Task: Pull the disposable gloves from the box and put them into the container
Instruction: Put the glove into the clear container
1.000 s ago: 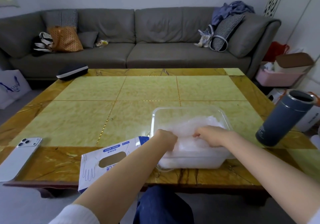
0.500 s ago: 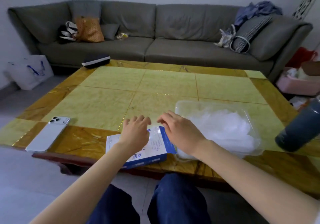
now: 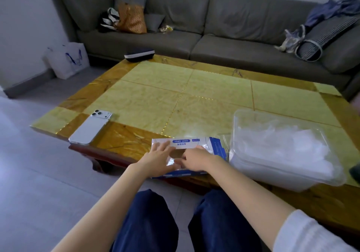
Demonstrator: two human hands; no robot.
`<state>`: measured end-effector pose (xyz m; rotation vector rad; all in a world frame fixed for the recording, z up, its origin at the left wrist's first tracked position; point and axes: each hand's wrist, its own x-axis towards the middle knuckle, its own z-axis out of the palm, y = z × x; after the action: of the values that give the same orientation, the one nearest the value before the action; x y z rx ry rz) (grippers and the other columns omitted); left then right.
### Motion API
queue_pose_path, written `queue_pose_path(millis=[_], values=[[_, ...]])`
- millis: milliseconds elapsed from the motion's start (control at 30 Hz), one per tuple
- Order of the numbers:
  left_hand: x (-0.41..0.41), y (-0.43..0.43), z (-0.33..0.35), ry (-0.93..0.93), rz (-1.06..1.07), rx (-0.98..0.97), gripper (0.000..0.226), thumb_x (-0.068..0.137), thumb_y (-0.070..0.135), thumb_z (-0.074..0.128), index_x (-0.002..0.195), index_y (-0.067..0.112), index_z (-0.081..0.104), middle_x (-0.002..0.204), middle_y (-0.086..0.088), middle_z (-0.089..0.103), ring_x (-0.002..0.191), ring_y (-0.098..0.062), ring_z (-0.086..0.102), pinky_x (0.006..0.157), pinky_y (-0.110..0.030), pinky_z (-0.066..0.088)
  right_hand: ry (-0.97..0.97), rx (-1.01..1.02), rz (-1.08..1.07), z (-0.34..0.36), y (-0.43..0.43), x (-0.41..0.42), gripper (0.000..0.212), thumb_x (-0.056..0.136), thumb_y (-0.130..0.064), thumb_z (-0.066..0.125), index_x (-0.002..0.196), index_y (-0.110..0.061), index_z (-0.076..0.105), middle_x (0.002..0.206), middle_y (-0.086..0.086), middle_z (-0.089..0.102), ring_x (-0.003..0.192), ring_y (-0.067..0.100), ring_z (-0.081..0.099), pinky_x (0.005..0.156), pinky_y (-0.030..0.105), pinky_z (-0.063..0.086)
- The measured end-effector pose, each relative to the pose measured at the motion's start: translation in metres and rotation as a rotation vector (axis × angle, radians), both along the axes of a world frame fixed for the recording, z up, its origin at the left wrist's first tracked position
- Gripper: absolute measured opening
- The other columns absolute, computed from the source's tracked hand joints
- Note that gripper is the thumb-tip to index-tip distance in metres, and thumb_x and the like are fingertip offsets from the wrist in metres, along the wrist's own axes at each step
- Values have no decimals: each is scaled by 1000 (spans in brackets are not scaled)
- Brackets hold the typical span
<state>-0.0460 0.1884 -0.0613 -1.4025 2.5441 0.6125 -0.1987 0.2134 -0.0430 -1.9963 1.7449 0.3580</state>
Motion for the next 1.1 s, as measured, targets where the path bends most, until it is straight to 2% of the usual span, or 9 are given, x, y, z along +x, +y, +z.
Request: queue_pose_path(millis=[100, 233, 300, 367, 467, 533, 700, 967, 1100], values=[[0, 0, -1, 5, -3, 2, 71, 92, 54, 45, 149, 24, 16, 159, 2, 1, 144, -27, 1, 114, -49, 23, -46, 36, -19, 4, -4, 4, 53, 102, -45, 22, 99, -8, 60, 75, 1, 48, 93, 16, 38, 107, 38, 22], [0, 0, -1, 2, -6, 5, 71, 93, 50, 48, 150, 25, 14, 159, 3, 0, 144, -28, -1, 113, -48, 23, -124, 25, -19, -3, -5, 2, 44, 104, -33, 24, 111, -9, 60, 69, -5, 43, 85, 15, 42, 112, 40, 15], [-1, -1, -2, 2, -2, 13, 72, 92, 48, 50, 150, 25, 14, 159, 3, -1, 145, -28, -2, 114, -48, 22, -225, -12, -79, -6, -3, -4, 37, 103, -28, 32, 91, -11, 62, 69, -2, 46, 66, 13, 44, 94, 35, 35], [-1, -1, -3, 7, 8, 17, 73, 92, 47, 52, 150, 24, 14, 159, 2, -1, 145, -29, -2, 114, -49, 22, -349, -114, -163, -6, 0, -10, 33, 99, -22, 46, 74, -9, 62, 72, 1, 55, 59, 9, 46, 68, 23, 42], [-1, -2, -4, 29, 13, 21, 73, 91, 46, 53, 149, 24, 16, 159, 2, 1, 145, -30, -2, 115, -49, 22, -440, -331, -238, -5, 0, -19, 11, 87, -10, 66, 92, -6, 75, 94, 3, 72, 81, 10, 63, 79, 23, 52], [-1, -2, -5, 32, 12, 30, 73, 91, 46, 54, 149, 24, 16, 159, 2, 1, 145, -30, -2, 115, -49, 21, -463, -410, -285, -3, 0, -21, 11, 83, -5, 69, 92, -6, 75, 95, 5, 73, 87, 13, 66, 83, 21, 51], [1, -3, -7, 45, 10, 41, 67, 91, 45, 54, 146, 24, 22, 159, 3, 0, 145, -30, -3, 115, -51, 21, -503, -625, -319, 11, -4, -25, 10, 86, 1, 60, 93, -1, 68, 92, 10, 68, 81, 16, 60, 81, 25, 51], [1, -3, -8, 55, 16, 34, 72, 91, 46, 53, 148, 21, 17, 159, 4, 0, 145, -28, -1, 114, -49, 23, -482, -915, -342, 71, -5, -49, 13, 93, -1, 52, 105, -2, 55, 93, 2, 54, 85, 11, 53, 72, 11, 43], [-1, -4, 1, 84, 39, 25, 70, 89, 42, 58, 146, 22, 23, 155, 3, 16, 141, -25, 13, 110, -45, 26, -450, -934, -332, 92, 3, -60, 19, 92, 0, 53, 111, -2, 52, 89, 2, 53, 74, 6, 50, 63, 1, 41]])
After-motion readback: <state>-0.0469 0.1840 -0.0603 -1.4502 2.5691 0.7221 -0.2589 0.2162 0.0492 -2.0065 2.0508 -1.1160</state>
